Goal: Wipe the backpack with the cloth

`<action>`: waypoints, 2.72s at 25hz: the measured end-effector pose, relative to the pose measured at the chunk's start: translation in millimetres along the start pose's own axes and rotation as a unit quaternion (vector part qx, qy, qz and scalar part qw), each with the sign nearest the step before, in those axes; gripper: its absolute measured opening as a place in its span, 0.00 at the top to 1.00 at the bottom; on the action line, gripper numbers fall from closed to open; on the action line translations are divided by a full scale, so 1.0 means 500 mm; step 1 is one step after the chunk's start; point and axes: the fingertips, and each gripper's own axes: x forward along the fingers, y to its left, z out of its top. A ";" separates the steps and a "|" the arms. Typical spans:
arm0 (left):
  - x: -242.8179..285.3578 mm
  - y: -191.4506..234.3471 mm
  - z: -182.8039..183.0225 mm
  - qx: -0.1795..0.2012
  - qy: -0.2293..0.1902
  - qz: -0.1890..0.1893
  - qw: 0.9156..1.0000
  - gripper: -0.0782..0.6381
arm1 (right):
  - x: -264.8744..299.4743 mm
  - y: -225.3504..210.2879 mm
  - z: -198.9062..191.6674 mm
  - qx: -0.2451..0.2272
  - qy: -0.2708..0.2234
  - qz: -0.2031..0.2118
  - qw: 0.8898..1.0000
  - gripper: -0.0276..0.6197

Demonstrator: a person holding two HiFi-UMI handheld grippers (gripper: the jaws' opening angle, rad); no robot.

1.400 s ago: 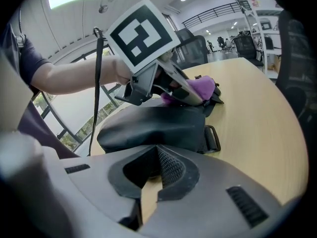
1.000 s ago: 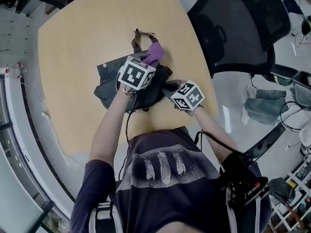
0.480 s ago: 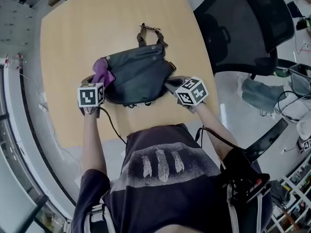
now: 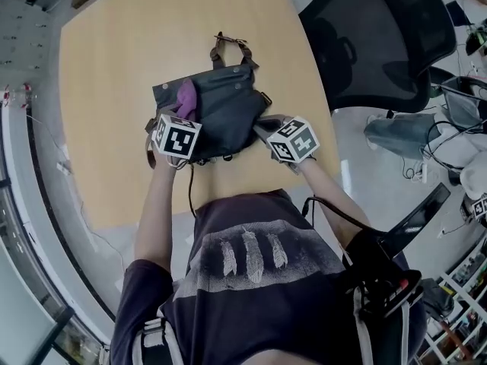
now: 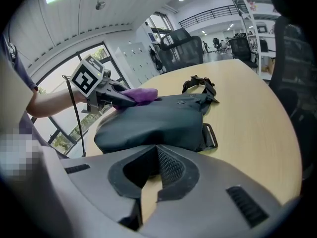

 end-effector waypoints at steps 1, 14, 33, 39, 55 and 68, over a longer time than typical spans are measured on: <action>0.007 -0.020 0.015 0.003 -0.004 -0.014 1.000 0.77 | 0.000 -0.001 0.000 0.001 -0.001 -0.001 1.000 0.95; 0.070 -0.212 0.199 0.120 -0.029 -0.100 0.987 0.77 | 0.006 -0.005 0.002 0.009 -0.010 -0.008 1.000 0.95; -0.116 0.024 -0.132 -0.101 -0.019 0.030 0.994 0.77 | 0.003 -0.003 -0.004 0.019 -0.015 0.024 0.999 0.95; -0.082 -0.072 -0.064 -0.036 -0.029 0.019 0.999 0.77 | 0.001 0.003 -0.005 0.007 -0.005 0.017 1.000 0.95; -0.023 -0.314 0.161 0.113 -0.086 -0.111 0.984 0.77 | 0.004 0.013 -0.005 -0.001 -0.020 0.033 0.999 0.95; -0.168 -0.127 0.117 -0.037 -0.170 -0.051 0.983 0.77 | -0.110 0.029 0.073 -0.059 -0.088 0.009 0.994 0.95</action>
